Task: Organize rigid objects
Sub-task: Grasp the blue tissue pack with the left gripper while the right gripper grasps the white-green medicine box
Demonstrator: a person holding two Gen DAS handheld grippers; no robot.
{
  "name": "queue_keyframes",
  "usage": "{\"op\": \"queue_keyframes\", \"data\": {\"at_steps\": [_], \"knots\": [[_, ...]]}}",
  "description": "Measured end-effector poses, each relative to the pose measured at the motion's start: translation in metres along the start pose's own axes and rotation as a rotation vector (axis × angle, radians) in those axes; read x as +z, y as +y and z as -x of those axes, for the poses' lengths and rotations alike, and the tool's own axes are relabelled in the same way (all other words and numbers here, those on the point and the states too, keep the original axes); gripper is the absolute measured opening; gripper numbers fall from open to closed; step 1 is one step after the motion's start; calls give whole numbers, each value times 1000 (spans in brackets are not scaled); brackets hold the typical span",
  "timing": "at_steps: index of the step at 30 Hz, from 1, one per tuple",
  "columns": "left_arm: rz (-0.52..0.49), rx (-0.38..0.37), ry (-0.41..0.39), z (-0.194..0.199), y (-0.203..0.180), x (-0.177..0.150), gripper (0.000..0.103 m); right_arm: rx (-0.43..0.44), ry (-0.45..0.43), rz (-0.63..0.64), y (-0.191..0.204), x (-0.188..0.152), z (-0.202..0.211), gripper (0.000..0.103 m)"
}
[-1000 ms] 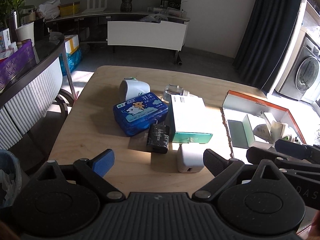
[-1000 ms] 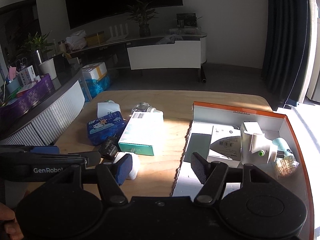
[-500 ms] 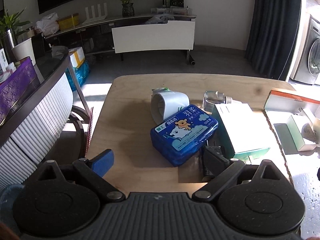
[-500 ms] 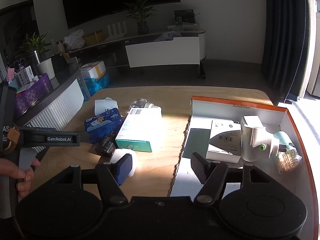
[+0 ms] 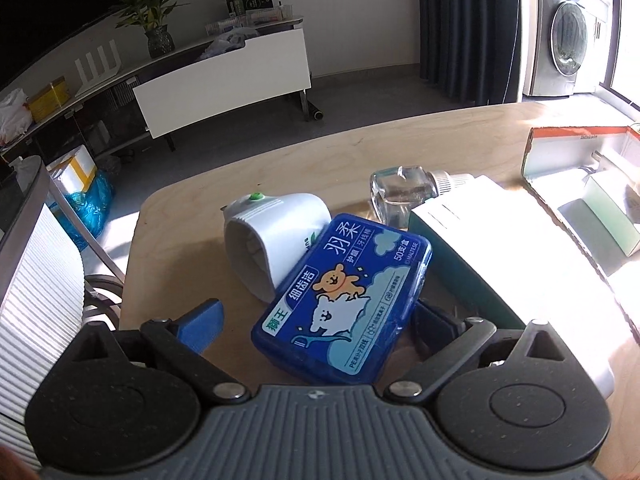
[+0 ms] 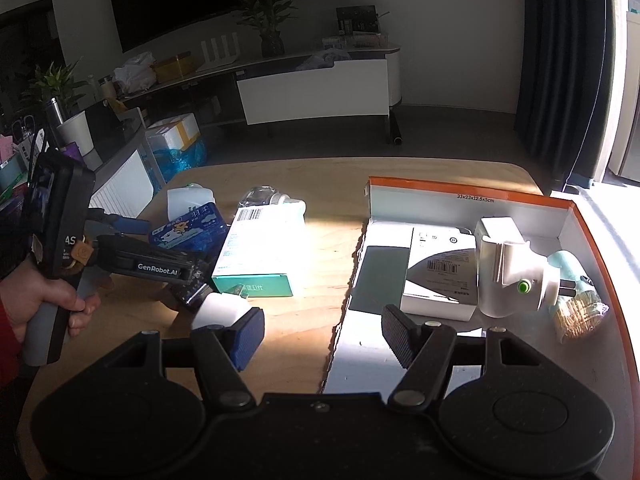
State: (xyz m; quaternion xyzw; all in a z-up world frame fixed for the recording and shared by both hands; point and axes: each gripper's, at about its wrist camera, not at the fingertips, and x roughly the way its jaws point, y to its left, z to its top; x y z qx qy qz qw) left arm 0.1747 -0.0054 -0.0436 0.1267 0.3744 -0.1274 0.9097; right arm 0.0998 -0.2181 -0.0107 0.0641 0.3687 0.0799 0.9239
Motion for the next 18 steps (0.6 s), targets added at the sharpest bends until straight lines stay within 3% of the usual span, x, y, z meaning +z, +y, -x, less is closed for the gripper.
{"op": "queue_keyframes", "data": {"at_steps": [2, 5, 9, 13, 18], "knots": [[17, -23, -11, -2, -1, 0, 100, 1, 6, -2, 0, 1, -3, 78], [53, -57, -23, -2, -6, -2, 88, 8, 15, -13, 0, 2, -9, 78], [74, -85, -44, 5, -12, -6, 64, 19, 21, -12, 5, 6, -16, 78], [116, -99, -38, 15, -15, -10, 61, 39, 23, -2, 11, 13, -25, 79], [215, -65, -11, 31, -7, -21, 61, 68, 25, -10, 17, 25, -38, 80]]}}
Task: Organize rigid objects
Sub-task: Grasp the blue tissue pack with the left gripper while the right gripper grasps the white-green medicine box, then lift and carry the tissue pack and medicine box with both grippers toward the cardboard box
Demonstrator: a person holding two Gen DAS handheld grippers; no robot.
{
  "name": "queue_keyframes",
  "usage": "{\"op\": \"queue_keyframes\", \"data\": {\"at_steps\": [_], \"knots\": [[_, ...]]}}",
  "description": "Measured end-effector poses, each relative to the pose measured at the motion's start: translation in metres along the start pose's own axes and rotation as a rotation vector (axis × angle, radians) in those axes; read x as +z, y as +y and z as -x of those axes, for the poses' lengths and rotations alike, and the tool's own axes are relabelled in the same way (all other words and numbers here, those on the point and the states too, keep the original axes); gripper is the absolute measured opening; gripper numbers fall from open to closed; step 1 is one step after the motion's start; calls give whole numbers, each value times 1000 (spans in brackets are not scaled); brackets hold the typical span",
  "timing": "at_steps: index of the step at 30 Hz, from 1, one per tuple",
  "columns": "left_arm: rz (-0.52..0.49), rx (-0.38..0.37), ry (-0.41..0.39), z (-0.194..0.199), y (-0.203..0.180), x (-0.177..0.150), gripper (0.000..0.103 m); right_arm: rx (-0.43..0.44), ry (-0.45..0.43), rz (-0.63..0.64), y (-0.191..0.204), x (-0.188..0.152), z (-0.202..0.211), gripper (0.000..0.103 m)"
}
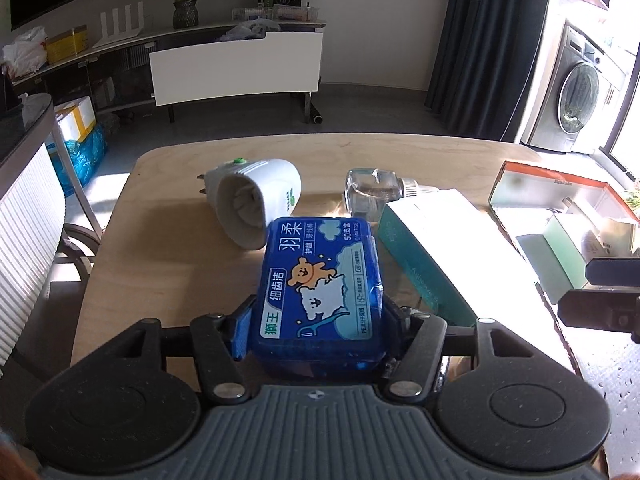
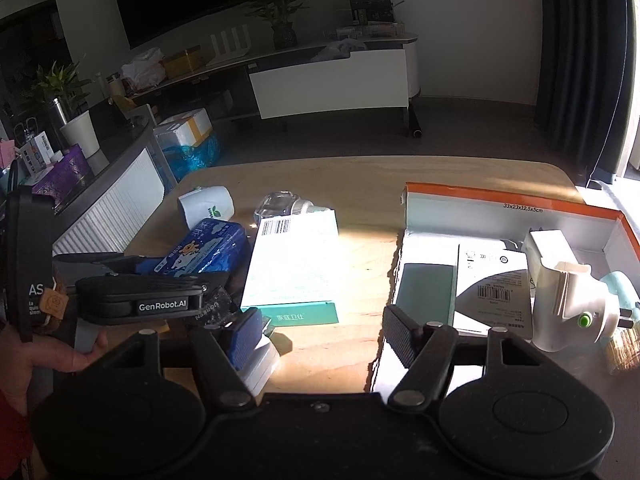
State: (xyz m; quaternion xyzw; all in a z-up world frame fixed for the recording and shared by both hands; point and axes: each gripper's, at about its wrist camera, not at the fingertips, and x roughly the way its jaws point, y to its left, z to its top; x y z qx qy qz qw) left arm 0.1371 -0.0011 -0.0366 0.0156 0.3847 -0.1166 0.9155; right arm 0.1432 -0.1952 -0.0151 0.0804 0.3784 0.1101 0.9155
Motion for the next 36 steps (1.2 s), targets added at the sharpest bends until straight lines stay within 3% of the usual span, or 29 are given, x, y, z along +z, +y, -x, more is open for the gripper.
{"op": "queue_keyframes", "data": {"at_steps": [3, 6, 8, 11, 12, 17, 26, 28, 36], "knots": [[22, 17, 2, 2, 5, -2, 64, 7, -1, 5, 5, 7, -8, 80], [17, 38, -18, -3, 5, 3, 79, 10, 1, 9, 8, 13, -16, 80], [25, 38, -23, -8, 4, 5, 80, 8, 6, 6, 10, 16, -20, 80], [12, 50, -51, -10, 4, 3, 75, 11, 20, 9, 13, 19, -29, 83], [17, 45, -62, -9, 4, 2, 63, 12, 21, 10, 14, 20, -31, 84], [95, 28, -57, 0, 14, 1, 62, 10, 42, 8, 21, 29, -54, 90], [86, 82, -77, 12, 4, 3, 62, -60, 121, 16, 27, 35, -101, 90], [89, 91, -80, 15, 4, 4, 62, -61, 99, 24, 28, 33, -97, 85], [144, 86, -96, 36, 0, 0, 62, -34, 4, 28, 28, 30, -45, 84]]}}
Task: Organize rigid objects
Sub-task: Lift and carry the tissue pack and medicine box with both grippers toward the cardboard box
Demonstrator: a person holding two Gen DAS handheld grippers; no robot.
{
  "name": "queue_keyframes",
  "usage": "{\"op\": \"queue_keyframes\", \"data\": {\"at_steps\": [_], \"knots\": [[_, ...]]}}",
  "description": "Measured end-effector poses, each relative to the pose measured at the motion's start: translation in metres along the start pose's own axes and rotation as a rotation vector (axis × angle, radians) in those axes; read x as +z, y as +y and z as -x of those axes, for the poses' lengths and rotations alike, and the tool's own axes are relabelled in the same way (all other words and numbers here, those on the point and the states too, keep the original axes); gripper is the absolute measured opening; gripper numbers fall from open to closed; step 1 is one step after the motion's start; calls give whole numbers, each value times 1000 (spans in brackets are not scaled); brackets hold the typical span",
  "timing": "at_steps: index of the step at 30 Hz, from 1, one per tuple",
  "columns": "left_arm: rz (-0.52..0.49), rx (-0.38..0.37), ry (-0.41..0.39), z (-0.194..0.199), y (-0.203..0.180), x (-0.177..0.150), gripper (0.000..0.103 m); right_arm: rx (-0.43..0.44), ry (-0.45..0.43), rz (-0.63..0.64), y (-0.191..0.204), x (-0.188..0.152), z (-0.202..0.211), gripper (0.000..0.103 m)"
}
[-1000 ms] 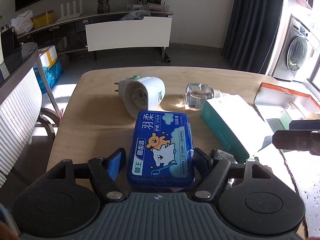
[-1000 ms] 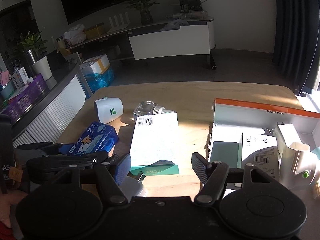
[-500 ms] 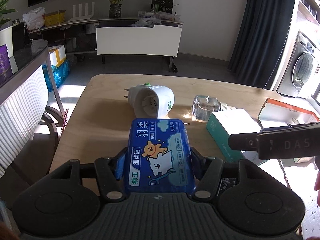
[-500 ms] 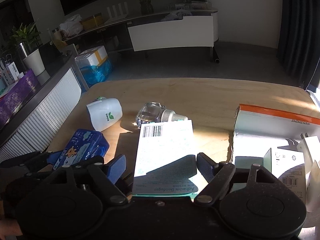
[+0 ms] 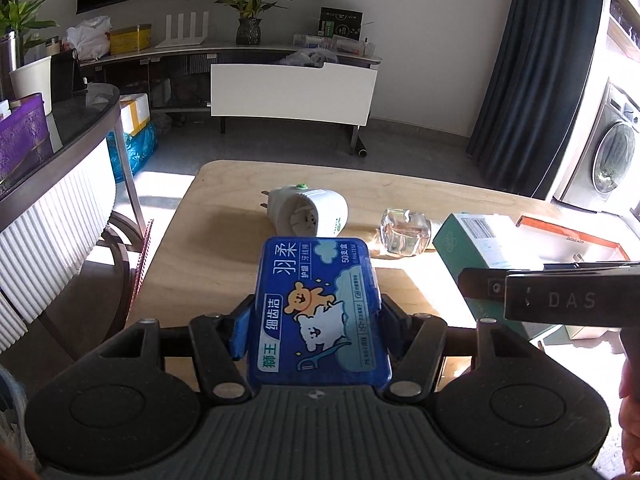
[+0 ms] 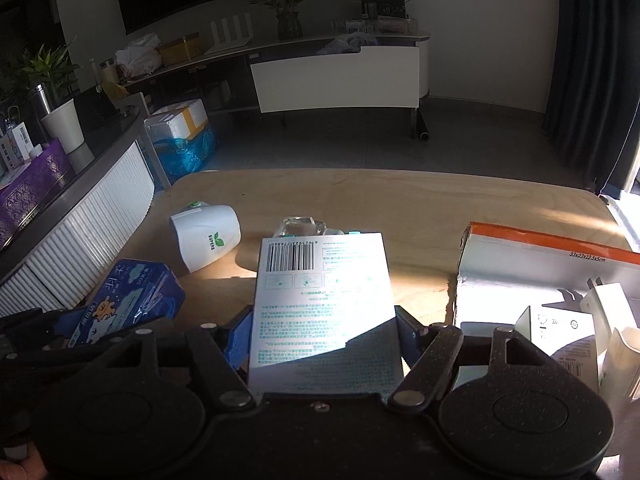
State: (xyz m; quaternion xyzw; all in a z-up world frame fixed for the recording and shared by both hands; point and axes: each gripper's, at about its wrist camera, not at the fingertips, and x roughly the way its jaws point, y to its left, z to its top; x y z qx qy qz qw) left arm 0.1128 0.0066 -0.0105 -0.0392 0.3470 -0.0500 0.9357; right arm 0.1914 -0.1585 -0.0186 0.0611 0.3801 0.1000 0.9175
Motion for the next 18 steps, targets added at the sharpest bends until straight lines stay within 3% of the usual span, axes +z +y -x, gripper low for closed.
{"op": "queue_keyframes", "data": {"at_steps": [18], "knots": [[-4, 6, -30, 53, -25, -10, 63, 18, -58, -29, 3, -35, 83, 84]]}}
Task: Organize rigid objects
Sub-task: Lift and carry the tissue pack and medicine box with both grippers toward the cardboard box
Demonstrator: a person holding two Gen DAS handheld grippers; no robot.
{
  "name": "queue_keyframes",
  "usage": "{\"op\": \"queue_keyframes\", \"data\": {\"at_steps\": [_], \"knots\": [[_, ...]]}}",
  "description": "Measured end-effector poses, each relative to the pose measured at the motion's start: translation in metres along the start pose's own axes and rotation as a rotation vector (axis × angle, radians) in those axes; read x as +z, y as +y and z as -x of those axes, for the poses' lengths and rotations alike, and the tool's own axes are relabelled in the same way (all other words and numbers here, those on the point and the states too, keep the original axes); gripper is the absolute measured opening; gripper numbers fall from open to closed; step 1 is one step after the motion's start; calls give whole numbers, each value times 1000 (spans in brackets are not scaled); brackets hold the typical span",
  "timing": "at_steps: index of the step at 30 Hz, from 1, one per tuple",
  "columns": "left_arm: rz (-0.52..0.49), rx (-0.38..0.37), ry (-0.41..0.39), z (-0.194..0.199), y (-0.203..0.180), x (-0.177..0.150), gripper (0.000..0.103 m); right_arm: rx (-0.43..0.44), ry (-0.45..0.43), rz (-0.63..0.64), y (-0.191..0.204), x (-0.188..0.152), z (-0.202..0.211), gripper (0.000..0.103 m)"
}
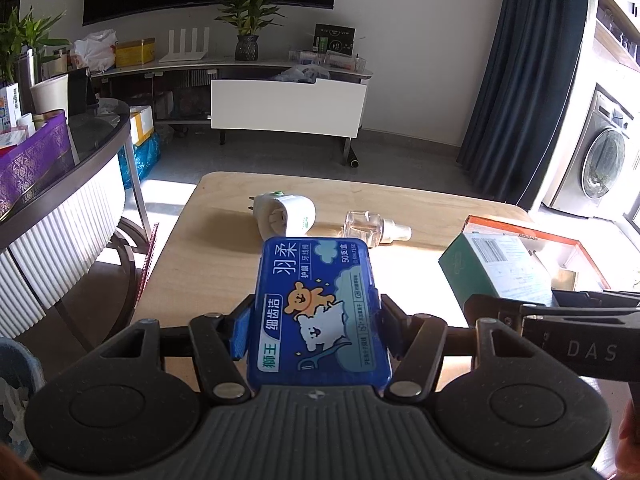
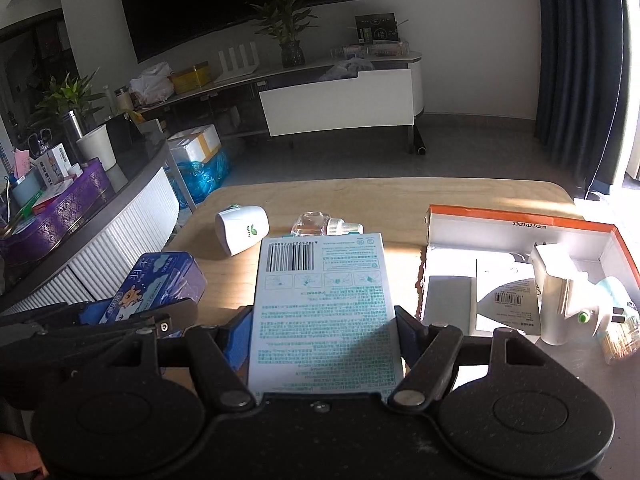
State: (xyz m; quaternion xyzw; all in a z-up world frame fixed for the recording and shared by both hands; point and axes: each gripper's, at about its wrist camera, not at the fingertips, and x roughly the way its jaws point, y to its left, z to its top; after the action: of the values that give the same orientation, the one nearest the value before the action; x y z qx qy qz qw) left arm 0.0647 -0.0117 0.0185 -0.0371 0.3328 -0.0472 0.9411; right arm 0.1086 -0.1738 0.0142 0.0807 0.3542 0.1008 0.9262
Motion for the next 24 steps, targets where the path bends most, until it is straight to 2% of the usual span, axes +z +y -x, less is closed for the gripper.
{"op": "queue_keyframes", "data": {"at_steps": [24], "knots": [[1, 6, -15, 25, -6, -16, 63, 13, -27, 8, 6, -28, 41, 85]]}}
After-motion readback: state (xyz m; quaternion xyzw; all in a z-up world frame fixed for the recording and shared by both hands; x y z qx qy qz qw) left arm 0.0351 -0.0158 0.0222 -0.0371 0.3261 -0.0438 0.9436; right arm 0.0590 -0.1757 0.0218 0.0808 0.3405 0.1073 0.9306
